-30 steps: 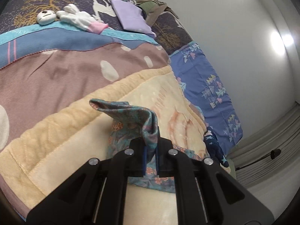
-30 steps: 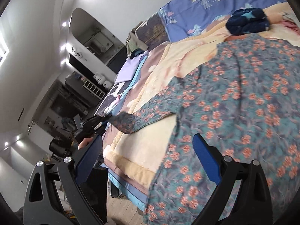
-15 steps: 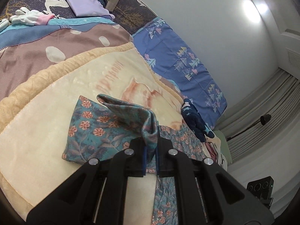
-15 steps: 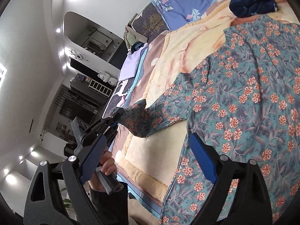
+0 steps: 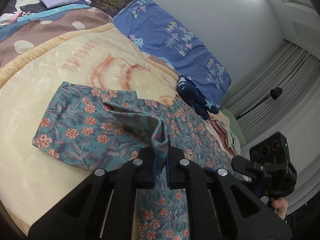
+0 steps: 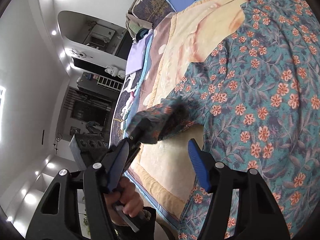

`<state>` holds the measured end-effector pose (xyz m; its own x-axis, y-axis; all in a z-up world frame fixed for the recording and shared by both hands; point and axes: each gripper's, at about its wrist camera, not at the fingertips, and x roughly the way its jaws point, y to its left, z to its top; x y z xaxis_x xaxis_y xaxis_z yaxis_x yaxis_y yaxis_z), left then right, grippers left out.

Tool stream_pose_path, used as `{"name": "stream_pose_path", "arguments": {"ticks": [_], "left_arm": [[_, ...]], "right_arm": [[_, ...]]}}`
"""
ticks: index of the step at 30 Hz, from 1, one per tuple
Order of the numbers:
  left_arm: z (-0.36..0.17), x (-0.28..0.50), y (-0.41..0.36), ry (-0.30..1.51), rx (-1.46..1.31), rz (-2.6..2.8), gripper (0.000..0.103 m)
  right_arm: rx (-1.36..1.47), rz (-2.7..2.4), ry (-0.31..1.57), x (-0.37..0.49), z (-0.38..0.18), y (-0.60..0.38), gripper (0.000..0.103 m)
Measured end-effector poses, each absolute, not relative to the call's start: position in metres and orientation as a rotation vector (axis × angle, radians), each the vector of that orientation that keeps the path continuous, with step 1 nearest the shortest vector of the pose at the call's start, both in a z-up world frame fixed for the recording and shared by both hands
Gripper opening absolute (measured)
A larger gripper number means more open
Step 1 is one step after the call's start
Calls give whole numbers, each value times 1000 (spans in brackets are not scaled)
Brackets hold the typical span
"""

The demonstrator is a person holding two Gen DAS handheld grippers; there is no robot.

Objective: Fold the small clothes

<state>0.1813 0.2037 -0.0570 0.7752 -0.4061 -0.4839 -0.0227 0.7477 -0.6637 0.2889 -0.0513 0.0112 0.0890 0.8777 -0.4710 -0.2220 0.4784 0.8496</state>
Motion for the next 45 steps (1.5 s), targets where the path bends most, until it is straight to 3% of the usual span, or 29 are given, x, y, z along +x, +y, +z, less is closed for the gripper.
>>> {"name": "stream_pose_path", "arguments": {"ticks": [20, 27, 29, 32, 39, 42, 45], "left_arm": [[-106, 192, 104, 839, -471, -400, 6], [-113, 186, 94, 871, -409, -425, 6], [-114, 185, 93, 876, -395, -426, 7], [-116, 182, 91, 880, -388, -435, 7], [-117, 183, 84, 890, -365, -446, 9], [-118, 184, 80, 898, -349, -454, 9], [-118, 184, 76, 896, -328, -456, 9]], "right_arm": [[277, 849, 1439, 303, -42, -29, 64], [223, 771, 1428, 306, -51, -33, 40], [231, 747, 1421, 306, -54, -39, 26], [279, 723, 1396, 306, -54, -52, 20], [491, 742, 1420, 309, -70, -76, 20], [557, 759, 1413, 306, -71, -81, 30], [548, 755, 1402, 303, -69, -83, 32]]}}
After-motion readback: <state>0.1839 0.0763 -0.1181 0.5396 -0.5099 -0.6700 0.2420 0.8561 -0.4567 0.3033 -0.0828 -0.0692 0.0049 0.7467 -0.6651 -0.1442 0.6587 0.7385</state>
